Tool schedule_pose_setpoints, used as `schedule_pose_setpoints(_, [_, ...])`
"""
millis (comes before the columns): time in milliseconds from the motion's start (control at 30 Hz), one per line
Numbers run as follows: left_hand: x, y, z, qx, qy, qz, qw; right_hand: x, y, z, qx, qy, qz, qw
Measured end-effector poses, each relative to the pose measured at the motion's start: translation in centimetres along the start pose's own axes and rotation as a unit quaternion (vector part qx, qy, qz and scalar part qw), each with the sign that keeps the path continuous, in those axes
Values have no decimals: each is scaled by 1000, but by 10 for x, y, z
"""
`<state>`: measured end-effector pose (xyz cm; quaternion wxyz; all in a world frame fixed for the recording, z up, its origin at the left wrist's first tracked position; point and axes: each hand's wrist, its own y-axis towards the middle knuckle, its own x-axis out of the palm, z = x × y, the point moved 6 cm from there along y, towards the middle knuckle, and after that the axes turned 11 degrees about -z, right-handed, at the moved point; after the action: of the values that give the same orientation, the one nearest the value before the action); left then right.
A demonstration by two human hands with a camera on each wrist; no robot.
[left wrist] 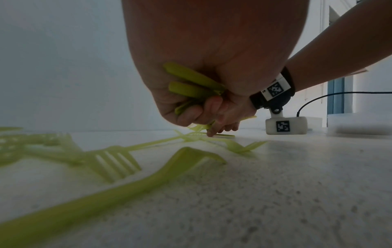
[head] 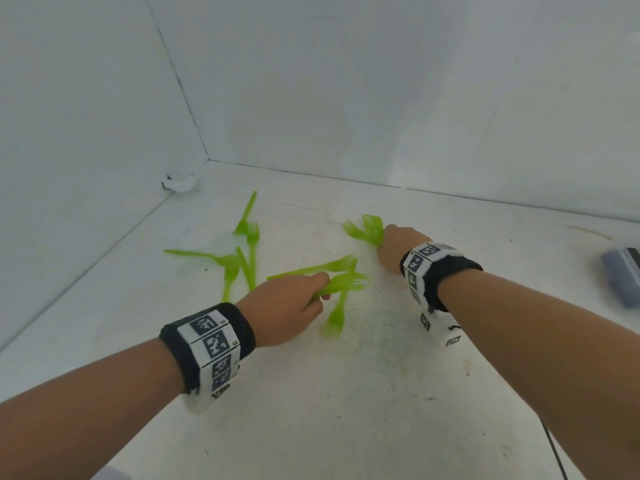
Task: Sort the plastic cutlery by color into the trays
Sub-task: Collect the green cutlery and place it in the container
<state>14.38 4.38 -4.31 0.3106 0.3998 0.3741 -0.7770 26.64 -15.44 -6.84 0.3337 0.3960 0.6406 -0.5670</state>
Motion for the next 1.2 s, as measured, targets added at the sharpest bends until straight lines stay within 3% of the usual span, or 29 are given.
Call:
schedule_pose_setpoints(100, [-2, 1, 8, 8, -48, 33, 998, 2, -11, 7, 10, 88, -21, 996])
schedule_pose_setpoints(200, [-3, 5, 12, -15, -168, 66, 983, 3, -21, 15, -19, 266, 6, 964])
schedule_pose_setpoints(300, [-8, 18, 13, -46, -322, 126, 937, 3, -41, 13, -52, 417, 32, 907])
schedule_pose_setpoints(400, [-15, 36, 22, -61, -466, 156, 869, 8, -71, 3, -82, 510, 47, 855])
schedule_pose_setpoints(467, [-16, 48, 31, -49, -548, 144, 822, 17, -90, -3, -103, 535, 42, 838])
schedule_pose_setpoints(533, [-17, 57, 42, -23, -582, 138, 801, 28, -104, -3, -117, 546, 33, 829])
schedule_pose_setpoints(633, [-10, 64, 55, -12, -591, 124, 797, 38, -126, 17, -77, 534, 83, 838])
schedule_pose_setpoints(733, [2, 67, 71, -1, -588, 86, 804, 45, -149, 56, -2, 509, 200, 837])
schedule_pose_setpoints(800, [11, 66, 87, 18, -556, 36, 830, 49, -162, 79, 27, 552, 251, 795])
schedule_pose_setpoints(900, [28, 59, 119, 58, -496, -45, 865, 54, -171, 90, 7, 655, 216, 724])
schedule_pose_setpoints(1033, [44, 52, 139, 61, -449, -43, 890, 63, -175, 95, -11, 688, 196, 698])
schedule_pose_setpoints(1200, [50, 49, 137, -6, -528, -12, 849, 79, -185, 133, 32, 779, 233, 582])
